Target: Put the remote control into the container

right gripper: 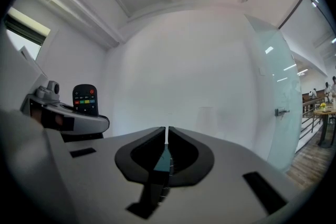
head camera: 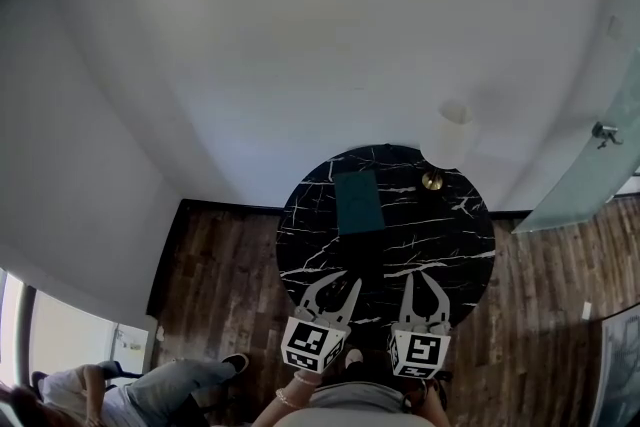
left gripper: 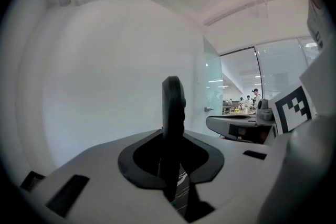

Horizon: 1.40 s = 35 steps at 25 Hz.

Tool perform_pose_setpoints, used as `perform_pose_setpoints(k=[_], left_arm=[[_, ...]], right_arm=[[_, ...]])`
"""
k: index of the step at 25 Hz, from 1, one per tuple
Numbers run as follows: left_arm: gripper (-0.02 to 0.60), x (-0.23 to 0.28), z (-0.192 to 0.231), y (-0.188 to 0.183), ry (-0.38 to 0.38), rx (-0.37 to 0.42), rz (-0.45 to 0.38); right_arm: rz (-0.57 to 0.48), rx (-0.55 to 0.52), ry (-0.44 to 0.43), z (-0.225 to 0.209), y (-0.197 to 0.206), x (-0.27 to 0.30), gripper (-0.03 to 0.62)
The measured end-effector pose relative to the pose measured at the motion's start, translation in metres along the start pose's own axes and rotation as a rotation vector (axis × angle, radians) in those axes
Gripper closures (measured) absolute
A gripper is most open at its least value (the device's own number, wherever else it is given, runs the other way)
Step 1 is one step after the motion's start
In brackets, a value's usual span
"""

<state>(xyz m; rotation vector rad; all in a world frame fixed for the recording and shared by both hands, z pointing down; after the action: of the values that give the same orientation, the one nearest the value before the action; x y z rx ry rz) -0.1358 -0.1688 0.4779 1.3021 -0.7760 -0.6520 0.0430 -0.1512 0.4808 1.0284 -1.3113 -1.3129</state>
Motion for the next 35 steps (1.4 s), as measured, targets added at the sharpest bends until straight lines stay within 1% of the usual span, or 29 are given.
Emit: perform_pose_setpoints(k=[6, 13, 18, 22, 29, 31, 34, 35], left_arm=[[0.514, 0.009, 0.005, 0.002, -0.023, -0.015, 0.005], [0.514, 0.034, 0.012, -0.002, -0.064, -0.043, 0.012], [0.514, 0.055, 0.019, 0.002, -0.100, -0.057, 0.042], [0.514, 0.074, 0.028, 0.023, -0.110, -0.066, 0.115], [0.514, 0.103, 0.048, 0.067, -0.113, -0.099, 0.259], [0.514, 0.115, 0.052, 0.081, -0.097, -0.116, 0.300], [0.514, 0.133, 0.060, 0.104, -0.054, -0.182, 0.350], [0.514, 0.139, 0.062, 0.111, -0.039, -0.190, 0.370]], right_arm=[[0.003, -0.007, -0.027, -0.003, 0.000, 0.015, 0.579], [0.009, -0.024, -0.082, -0.020, -0.007, 0.046, 0.579], [0.019, -0.035, -0.120, -0.032, -0.011, 0.068, 0.579], [0.033, -0.036, -0.123, -0.043, -0.008, 0.080, 0.579], [0.065, -0.033, -0.080, -0.069, 0.002, 0.088, 0.579], [0.072, -0.030, -0.057, -0.079, 0.004, 0.089, 0.579], [0.091, -0.027, -0.028, -0.090, 0.009, 0.090, 0.579], [0.098, -0.028, -0.021, -0.092, 0.011, 0.091, 0.579]])
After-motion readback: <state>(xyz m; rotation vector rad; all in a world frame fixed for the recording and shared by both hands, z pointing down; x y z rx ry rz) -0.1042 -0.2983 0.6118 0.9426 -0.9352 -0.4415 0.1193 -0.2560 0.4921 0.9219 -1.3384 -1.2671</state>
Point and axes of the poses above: the fingertips, and each gripper's own axes: x forward along the fingers, z to its left, y out of its underside, the point moved 8 cm from there along -x, backward along the fingers
